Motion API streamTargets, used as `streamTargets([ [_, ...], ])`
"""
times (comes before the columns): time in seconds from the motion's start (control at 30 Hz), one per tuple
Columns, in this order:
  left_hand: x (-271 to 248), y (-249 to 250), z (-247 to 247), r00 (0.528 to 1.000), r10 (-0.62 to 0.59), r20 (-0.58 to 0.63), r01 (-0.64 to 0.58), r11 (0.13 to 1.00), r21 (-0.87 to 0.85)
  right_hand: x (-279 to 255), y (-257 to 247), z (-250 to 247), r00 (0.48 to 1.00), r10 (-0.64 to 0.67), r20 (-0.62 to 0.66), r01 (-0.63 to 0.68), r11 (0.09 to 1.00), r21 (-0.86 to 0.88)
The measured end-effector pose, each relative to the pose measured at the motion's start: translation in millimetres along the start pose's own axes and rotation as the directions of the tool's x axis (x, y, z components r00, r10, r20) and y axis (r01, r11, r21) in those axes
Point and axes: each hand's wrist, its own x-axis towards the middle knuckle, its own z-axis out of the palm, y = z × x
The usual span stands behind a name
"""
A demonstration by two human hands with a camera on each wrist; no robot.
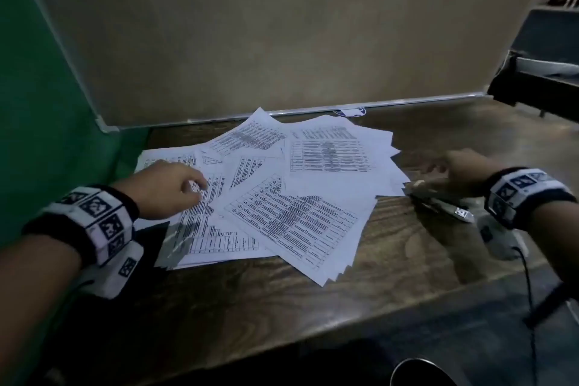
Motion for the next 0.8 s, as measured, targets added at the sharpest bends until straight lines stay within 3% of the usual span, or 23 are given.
streamTargets([
  [0.17, -10, 6, 34, 0.991, -0.073, 0.114, 0.068, 0.997, 0.046, -18, 0, 23, 0.97, 0.138, 0.201, -0.103, 0.979, -0.174],
  [0.27, -6, 18, 45, 0.987, -0.076, 0.143, 0.071, 0.996, 0.045, -12, 4, 33, 0.982, 0.105, 0.155, -0.078, 0.982, -0.174],
  [0.47, 14, 50, 61, 0.983, -0.079, 0.165, 0.078, 0.997, 0.015, -3, 8, 46, 0.99, 0.03, 0.139, -0.034, 0.999, 0.024],
  [0.63, 24, 72, 72, 0.976, -0.196, 0.096, 0.185, 0.977, 0.108, -20, -6, 43, 0.983, -0.128, 0.133, 0.107, 0.983, 0.152],
  [0.73, 26, 73, 74, 0.953, -0.278, 0.119, 0.266, 0.958, 0.107, -28, -33, 38, 0.979, -0.203, 0.03, 0.194, 0.964, 0.182],
  [0.8, 29, 69, 79, 0.937, -0.313, 0.154, 0.294, 0.946, 0.136, -31, -59, 34, 0.975, -0.217, -0.053, 0.223, 0.931, 0.289],
])
